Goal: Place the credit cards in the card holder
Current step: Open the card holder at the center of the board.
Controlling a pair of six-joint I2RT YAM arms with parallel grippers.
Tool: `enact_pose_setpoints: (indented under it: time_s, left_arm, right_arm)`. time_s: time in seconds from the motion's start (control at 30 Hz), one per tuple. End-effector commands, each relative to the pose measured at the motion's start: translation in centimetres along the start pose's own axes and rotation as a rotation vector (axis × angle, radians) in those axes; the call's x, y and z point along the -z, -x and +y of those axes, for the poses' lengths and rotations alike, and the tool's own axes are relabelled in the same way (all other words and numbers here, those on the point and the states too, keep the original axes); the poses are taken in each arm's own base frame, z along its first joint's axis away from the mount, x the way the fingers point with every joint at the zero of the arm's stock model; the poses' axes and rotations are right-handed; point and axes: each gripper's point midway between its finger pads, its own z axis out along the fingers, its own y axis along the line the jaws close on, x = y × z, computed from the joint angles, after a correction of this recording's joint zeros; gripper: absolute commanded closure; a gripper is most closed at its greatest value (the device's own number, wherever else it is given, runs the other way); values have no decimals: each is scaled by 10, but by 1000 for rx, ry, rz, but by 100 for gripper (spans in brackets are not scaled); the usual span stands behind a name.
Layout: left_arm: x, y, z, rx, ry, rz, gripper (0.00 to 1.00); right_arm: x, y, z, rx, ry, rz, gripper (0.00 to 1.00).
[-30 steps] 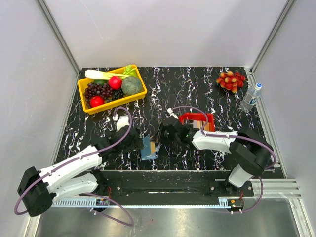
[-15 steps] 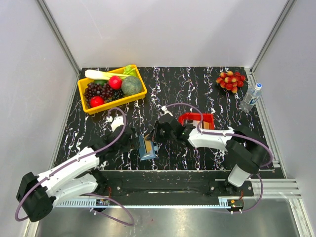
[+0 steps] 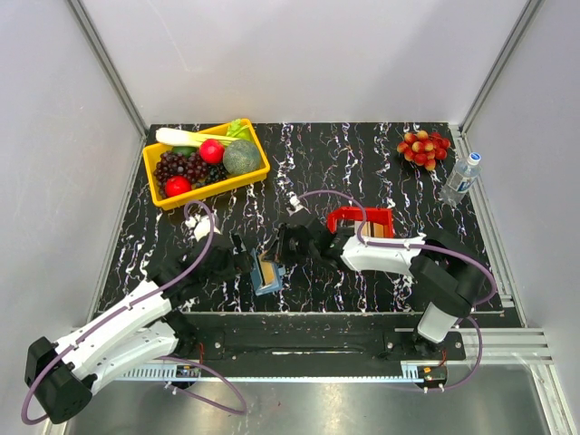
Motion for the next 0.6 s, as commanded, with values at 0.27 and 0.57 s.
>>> enact_pose_setpoints:
  time_s: [0.27, 0.57]
  left_arm:
    - [-3, -7, -2, 52, -20, 25, 1]
    - [-7, -19, 11, 79, 19, 48, 7]
  right_arm:
    - [-6, -4, 36, 31, 100, 29, 100]
    - [-16, -13, 32, 20, 97, 64, 100]
